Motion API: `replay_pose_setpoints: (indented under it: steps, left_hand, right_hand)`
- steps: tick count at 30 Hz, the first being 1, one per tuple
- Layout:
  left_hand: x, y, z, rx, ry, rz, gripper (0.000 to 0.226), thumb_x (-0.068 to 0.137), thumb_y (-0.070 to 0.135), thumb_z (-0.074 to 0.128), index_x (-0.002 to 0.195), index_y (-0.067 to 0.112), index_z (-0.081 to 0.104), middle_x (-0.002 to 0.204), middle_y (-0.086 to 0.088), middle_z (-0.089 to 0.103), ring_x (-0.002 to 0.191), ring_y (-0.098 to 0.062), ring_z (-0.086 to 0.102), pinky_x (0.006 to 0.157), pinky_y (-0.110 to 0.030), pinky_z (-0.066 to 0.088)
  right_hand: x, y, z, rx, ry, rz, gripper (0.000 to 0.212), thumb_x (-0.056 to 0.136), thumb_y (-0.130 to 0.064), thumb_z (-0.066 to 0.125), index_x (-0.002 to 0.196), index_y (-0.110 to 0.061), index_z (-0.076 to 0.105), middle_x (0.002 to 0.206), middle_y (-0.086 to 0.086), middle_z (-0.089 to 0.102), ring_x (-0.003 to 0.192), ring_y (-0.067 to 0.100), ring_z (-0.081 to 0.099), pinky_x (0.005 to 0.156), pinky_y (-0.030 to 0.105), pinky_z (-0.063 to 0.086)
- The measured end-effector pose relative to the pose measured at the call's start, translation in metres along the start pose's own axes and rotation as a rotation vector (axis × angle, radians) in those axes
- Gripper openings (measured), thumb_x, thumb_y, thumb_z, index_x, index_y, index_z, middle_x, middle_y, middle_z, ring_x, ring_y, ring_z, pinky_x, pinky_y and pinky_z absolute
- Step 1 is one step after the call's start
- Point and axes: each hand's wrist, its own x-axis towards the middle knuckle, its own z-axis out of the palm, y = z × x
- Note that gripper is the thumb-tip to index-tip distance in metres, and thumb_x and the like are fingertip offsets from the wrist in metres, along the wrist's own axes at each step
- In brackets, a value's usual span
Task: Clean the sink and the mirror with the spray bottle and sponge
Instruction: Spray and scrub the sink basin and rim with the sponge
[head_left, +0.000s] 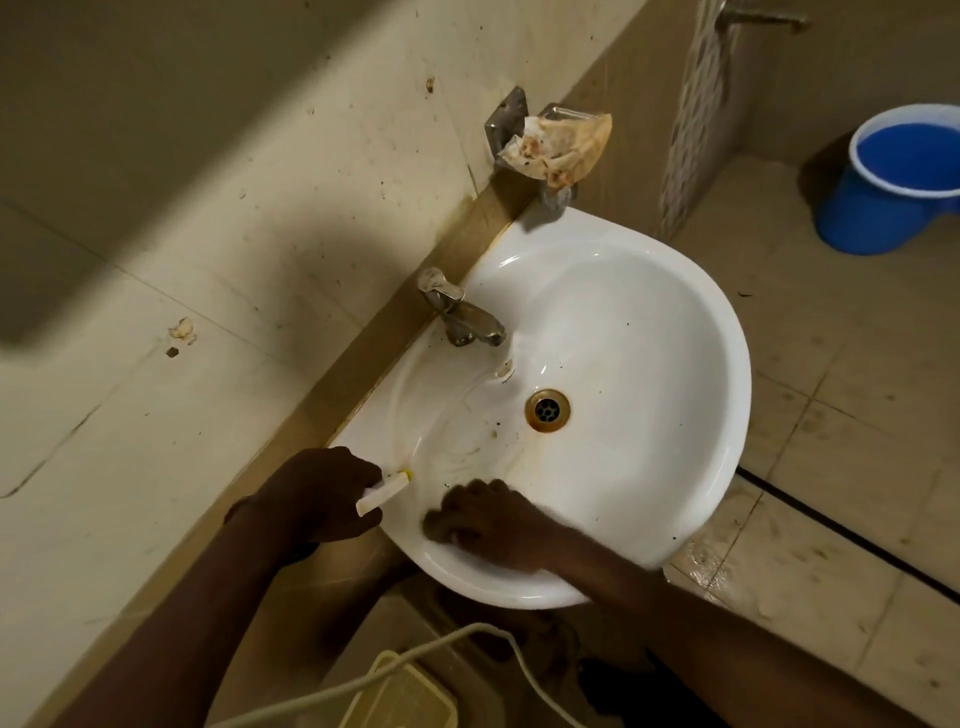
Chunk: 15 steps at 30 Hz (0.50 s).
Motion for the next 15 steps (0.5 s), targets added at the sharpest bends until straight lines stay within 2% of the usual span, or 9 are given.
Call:
replay_pose_setpoints:
  steps: [3, 4, 5, 7, 9, 11, 13, 15]
  left_hand:
    - [0.009, 0.004, -0.003, 0.040, 0.027, -0.025, 0.031, 0.090, 0.042, 0.048, 0.113, 0.023, 0.057, 0.106, 0.003, 0.066, 0.099, -0.014, 0.061, 0.078, -0.022, 0.042]
    - [0.011, 0.004, -0.004, 0.046, 0.039, -0.039, 0.032, 0.090, 0.043, 0.048, 0.114, 0.023, 0.056, 0.105, 0.003, 0.066, 0.098, -0.015, 0.061, 0.077, -0.023, 0.042]
    - [0.013, 0.003, -0.005, 0.044, 0.058, -0.050, 0.033, 0.089, 0.044, 0.048, 0.114, 0.022, 0.055, 0.104, 0.003, 0.065, 0.097, -0.015, 0.060, 0.075, -0.023, 0.041]
    - [0.015, 0.000, -0.007, 0.020, 0.107, -0.064, 0.034, 0.089, 0.046, 0.050, 0.113, 0.022, 0.055, 0.101, 0.004, 0.065, 0.094, -0.014, 0.059, 0.070, -0.021, 0.037]
    - [0.015, 0.000, -0.010, -0.011, 0.140, -0.057, 0.034, 0.089, 0.045, 0.051, 0.113, 0.021, 0.054, 0.100, 0.004, 0.064, 0.090, -0.012, 0.057, 0.069, -0.020, 0.033]
    - [0.017, -0.002, -0.012, -0.015, 0.142, -0.061, 0.033, 0.089, 0.045, 0.051, 0.111, 0.021, 0.054, 0.093, 0.005, 0.062, 0.080, -0.010, 0.051, 0.067, -0.019, 0.033]
    - [0.020, -0.002, -0.013, -0.032, 0.123, -0.081, 0.029, 0.087, 0.044, 0.053, 0.104, 0.021, 0.056, 0.078, 0.009, 0.052, 0.072, -0.009, 0.046, 0.059, -0.018, 0.032]
    - [0.023, -0.002, -0.011, -0.059, 0.109, -0.100, 0.019, 0.085, 0.043, 0.055, 0.093, 0.025, 0.054, 0.067, 0.013, 0.042, 0.065, -0.008, 0.046, 0.050, -0.016, 0.027]
  right_hand:
    - [0.051, -0.016, 0.004, 0.194, 0.322, 0.458, 0.024, 0.098, -0.040, 0.037, 0.117, -0.027, 0.044, 0.117, 0.007, 0.050, 0.103, 0.032, 0.050, 0.085, 0.049, 0.046]
    - [0.055, -0.013, 0.006, 0.252, 0.375, 0.559, 0.027, 0.097, -0.042, 0.038, 0.116, -0.024, 0.044, 0.114, 0.008, 0.051, 0.102, 0.032, 0.051, 0.085, 0.048, 0.045]
    - [0.051, -0.010, 0.010, 0.217, 0.370, 0.543, 0.028, 0.096, -0.043, 0.038, 0.114, -0.024, 0.046, 0.113, 0.007, 0.052, 0.102, 0.031, 0.051, 0.086, 0.048, 0.045]
    - [0.030, -0.003, 0.014, 0.155, 0.271, 0.304, 0.029, 0.094, -0.043, 0.037, 0.112, -0.026, 0.053, 0.117, 0.002, 0.055, 0.106, 0.028, 0.051, 0.089, 0.046, 0.044]
    - [0.004, -0.007, 0.010, 0.224, 0.160, 0.059, 0.028, 0.093, -0.037, 0.041, 0.110, -0.025, 0.061, 0.121, -0.004, 0.059, 0.111, 0.022, 0.050, 0.096, 0.044, 0.040]
    - [0.005, -0.009, 0.012, 0.262, 0.194, -0.033, 0.024, 0.095, -0.025, 0.047, 0.113, -0.022, 0.063, 0.125, -0.001, 0.058, 0.114, 0.023, 0.049, 0.096, 0.043, 0.039]
    - [0.030, -0.018, 0.016, 0.249, 0.349, 0.036, 0.026, 0.096, -0.021, 0.049, 0.120, -0.023, 0.058, 0.127, 0.006, 0.053, 0.111, 0.028, 0.049, 0.091, 0.042, 0.043]
    - [0.063, -0.019, 0.015, 0.305, 0.507, 0.286, 0.027, 0.096, -0.029, 0.046, 0.122, -0.024, 0.052, 0.123, 0.007, 0.051, 0.107, 0.028, 0.049, 0.087, 0.043, 0.047]
